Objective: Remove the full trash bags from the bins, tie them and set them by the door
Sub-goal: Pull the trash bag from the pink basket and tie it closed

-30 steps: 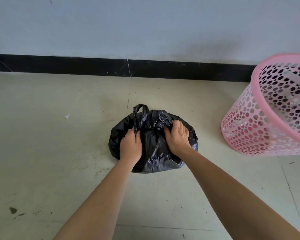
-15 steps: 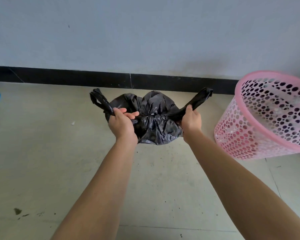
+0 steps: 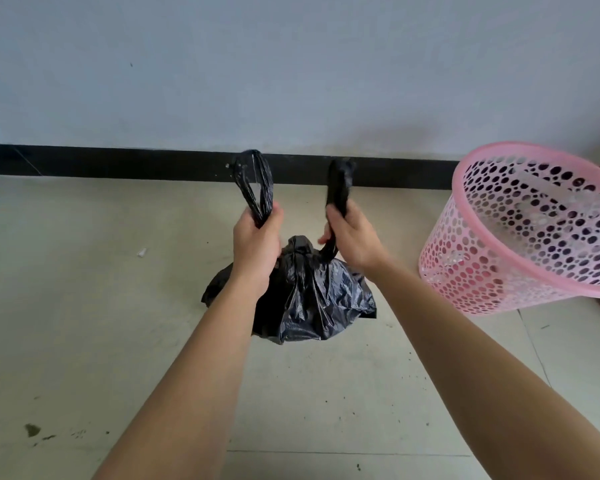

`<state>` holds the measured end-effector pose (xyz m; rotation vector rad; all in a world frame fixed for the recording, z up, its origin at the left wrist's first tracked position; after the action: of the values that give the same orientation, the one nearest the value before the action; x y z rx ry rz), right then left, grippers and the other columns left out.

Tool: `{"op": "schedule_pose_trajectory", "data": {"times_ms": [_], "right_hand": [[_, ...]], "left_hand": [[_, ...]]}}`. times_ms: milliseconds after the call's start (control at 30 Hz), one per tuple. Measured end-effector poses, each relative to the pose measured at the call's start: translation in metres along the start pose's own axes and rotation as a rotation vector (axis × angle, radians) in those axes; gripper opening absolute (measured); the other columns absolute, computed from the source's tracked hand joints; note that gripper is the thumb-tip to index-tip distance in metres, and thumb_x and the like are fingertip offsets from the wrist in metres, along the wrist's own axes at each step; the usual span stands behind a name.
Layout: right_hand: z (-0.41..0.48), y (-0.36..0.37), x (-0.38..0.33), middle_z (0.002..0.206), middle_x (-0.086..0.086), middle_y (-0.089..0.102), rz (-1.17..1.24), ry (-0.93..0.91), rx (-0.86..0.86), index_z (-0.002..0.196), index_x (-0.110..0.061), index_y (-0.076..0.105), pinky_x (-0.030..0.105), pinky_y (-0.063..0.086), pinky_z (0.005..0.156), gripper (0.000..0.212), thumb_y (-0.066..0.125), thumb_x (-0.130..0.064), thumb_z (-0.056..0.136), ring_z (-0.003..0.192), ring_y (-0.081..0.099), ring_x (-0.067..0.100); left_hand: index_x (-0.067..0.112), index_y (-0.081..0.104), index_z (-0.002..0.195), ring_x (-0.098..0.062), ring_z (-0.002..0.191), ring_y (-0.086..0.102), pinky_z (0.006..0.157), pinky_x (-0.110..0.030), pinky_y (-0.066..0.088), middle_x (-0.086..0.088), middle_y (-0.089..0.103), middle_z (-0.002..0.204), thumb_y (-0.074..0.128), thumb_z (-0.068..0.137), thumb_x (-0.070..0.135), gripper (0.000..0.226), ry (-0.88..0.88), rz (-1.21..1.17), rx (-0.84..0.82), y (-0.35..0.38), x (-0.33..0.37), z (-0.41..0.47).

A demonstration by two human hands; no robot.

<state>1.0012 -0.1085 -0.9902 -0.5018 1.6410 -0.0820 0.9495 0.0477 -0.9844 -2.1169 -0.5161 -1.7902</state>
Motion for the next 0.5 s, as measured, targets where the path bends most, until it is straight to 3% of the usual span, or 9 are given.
{"op": "schedule_pose_trajectory", "data": {"times_ms": [33, 133, 167, 233, 300, 400, 500], "right_hand": [[-0.001, 0.003, 0.0, 0.079, 0.005, 0.062, -0.145, -0.029, -0.072, 0.104, -0.014, 0.051, 0.045, 0.056, 0.072, 0.024, 0.038, -0.034, 0.106, 0.077, 0.065, 0.026], [-0.007, 0.011, 0.002, 0.075, 0.003, 0.056, -0.462, -0.105, -0.194, 0.098, -0.012, 0.048, 0.035, 0.042, 0.055, 0.024, 0.037, -0.032, 0.106, 0.064, 0.053, 0.019], [-0.009, 0.012, 0.0, 0.075, 0.003, 0.056, -0.478, -0.118, -0.207, 0.098, -0.011, 0.048, 0.033, 0.038, 0.054, 0.025, 0.038, -0.032, 0.106, 0.064, 0.052, 0.019], [-0.012, 0.014, -0.002, 0.077, 0.004, 0.055, -0.503, -0.126, -0.234, 0.099, -0.008, 0.049, 0.032, 0.038, 0.057, 0.025, 0.039, -0.031, 0.106, 0.067, 0.05, 0.019], [-0.012, 0.018, -0.003, 0.078, 0.004, 0.055, -0.524, -0.147, -0.267, 0.099, -0.009, 0.049, 0.033, 0.039, 0.058, 0.026, 0.041, -0.032, 0.106, 0.067, 0.05, 0.018], [-0.014, 0.023, 0.005, 0.085, 0.001, 0.061, -0.476, -0.126, -0.297, 0.109, -0.015, 0.052, 0.029, 0.047, 0.06, 0.035, 0.052, -0.048, 0.099, 0.07, 0.058, 0.014], [-0.02, 0.017, 0.026, 0.106, -0.007, 0.062, -0.407, -0.039, -0.256, 0.13, -0.019, 0.05, 0.031, 0.056, 0.085, 0.063, 0.061, -0.063, 0.086, 0.094, 0.062, 0.011]], "left_hand": [[0.019, 0.06, 0.093, -0.013, 0.051, 0.036, 0.053, -0.031, 0.033, 0.006, 0.039, 0.06, 0.063, 0.093, 0.02, 0.003, -0.058, -0.025, -0.028, -0.001, -0.003, -0.001], [0.017, 0.067, 0.111, -0.014, 0.056, 0.039, 0.061, -0.031, 0.038, 0.005, 0.042, 0.064, 0.067, 0.072, 0.015, 0.04, -0.153, -0.1, -0.097, -0.01, -0.01, -0.002], [0.017, 0.067, 0.11, -0.013, 0.055, 0.04, 0.065, -0.032, 0.039, 0.006, 0.04, 0.061, 0.071, 0.07, 0.016, 0.04, -0.148, -0.105, -0.146, -0.013, -0.011, -0.001], [0.017, 0.062, 0.082, -0.014, 0.056, 0.042, 0.072, -0.035, 0.039, 0.005, 0.038, 0.058, 0.084, 0.074, 0.021, 0.023, -0.108, -0.034, -0.285, -0.017, -0.01, -0.003], [0.014, 0.047, 0.066, -0.017, 0.06, 0.044, 0.074, -0.036, 0.042, 0.004, 0.041, 0.059, 0.084, 0.079, 0.031, 0.042, -0.105, 0.058, -0.326, -0.017, -0.011, -0.003], [0.014, 0.062, 0.081, -0.015, 0.054, 0.045, 0.066, -0.037, 0.043, 0.006, 0.05, 0.059, 0.074, 0.089, 0.043, 0.032, -0.138, 0.063, -0.133, -0.017, -0.009, 0.0], [0.017, 0.063, 0.092, -0.01, 0.043, 0.041, 0.059, -0.034, 0.042, 0.01, 0.046, 0.053, 0.066, 0.094, 0.045, 0.028, -0.253, -0.12, 0.05, -0.02, -0.011, 0.004]]}}
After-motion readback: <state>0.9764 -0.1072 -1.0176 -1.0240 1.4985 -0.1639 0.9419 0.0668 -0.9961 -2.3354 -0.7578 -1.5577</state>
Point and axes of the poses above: each hand's wrist, its own z-axis towards the middle knuckle, its own y-axis out of the palm, x = y × z, the point moved 2 cm from there along z, towards the middle knuckle
